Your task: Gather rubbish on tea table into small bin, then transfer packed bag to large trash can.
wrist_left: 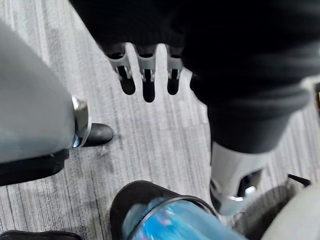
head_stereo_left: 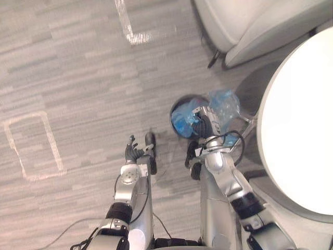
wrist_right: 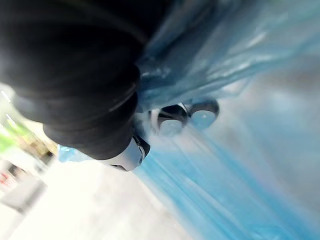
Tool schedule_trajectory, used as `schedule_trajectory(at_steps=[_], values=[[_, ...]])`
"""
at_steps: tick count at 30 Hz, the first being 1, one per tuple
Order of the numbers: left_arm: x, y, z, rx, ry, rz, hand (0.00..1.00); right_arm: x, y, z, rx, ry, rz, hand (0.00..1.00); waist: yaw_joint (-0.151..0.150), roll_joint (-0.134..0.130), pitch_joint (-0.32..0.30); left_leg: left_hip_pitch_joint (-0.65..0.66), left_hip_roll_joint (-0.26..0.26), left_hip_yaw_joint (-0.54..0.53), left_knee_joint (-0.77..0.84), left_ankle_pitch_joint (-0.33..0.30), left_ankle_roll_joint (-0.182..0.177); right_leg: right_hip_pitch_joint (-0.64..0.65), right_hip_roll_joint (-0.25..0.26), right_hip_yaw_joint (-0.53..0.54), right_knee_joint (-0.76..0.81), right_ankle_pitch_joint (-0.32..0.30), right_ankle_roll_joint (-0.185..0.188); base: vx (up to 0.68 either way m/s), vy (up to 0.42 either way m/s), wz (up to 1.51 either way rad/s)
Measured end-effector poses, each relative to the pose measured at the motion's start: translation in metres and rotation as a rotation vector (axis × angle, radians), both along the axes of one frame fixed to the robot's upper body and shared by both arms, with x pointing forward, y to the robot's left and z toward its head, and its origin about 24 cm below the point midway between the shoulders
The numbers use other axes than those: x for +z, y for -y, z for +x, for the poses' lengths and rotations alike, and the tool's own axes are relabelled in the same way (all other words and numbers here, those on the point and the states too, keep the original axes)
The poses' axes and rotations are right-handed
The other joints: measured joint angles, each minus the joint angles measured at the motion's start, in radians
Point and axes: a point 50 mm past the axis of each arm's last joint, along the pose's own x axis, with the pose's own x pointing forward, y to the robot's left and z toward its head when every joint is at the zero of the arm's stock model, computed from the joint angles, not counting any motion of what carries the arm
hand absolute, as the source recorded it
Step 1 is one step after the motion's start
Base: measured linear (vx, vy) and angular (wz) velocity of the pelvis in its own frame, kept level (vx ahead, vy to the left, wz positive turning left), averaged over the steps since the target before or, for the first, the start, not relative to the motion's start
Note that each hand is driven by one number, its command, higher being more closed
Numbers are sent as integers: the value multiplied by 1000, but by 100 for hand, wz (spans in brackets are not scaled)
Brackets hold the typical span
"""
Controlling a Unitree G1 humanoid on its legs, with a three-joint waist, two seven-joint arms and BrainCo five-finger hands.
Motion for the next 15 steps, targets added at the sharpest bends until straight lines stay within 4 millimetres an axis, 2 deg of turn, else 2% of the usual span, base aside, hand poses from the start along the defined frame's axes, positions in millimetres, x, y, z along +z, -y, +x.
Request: schedule_trajectory(at_steps=[2,3,6,10,15], values=[[-16,-3,-15,14,-74,0,0,-8,-3,-7,28,-38,33,100,-6,-5,-45,67,5,7,-24,-11,0,74,9,2,-47,3,5,169,9,-17],[-33,-7,-32,14,-159,17,0,-19,-7,-14,61,-98,65,100,-12,-23,-96,152,2,23,-72,-16,-4,155,13,11,-105,8,11,218,9,-17],[-57,-11,-56,12,-284,27,0,-29,-12,-18,106,-153,64,100,-21,-38,-161,245,-10,29,-151,-10,-10,247,21,22,-200,30,18,184,3,-13],[-73,-15,-77,-15,-389,50,0,-43,-11,-14,126,-227,57,100,-28,-44,-195,348,-26,32,-240,19,-8,361,25,26,-318,79,15,164,16,-4],[-81,-26,-96,-28,-445,89,0,-55,-6,-14,148,-292,24,100,-30,-43,-239,451,-52,32,-342,53,-10,460,23,44,-419,112,27,129,18,-7]])
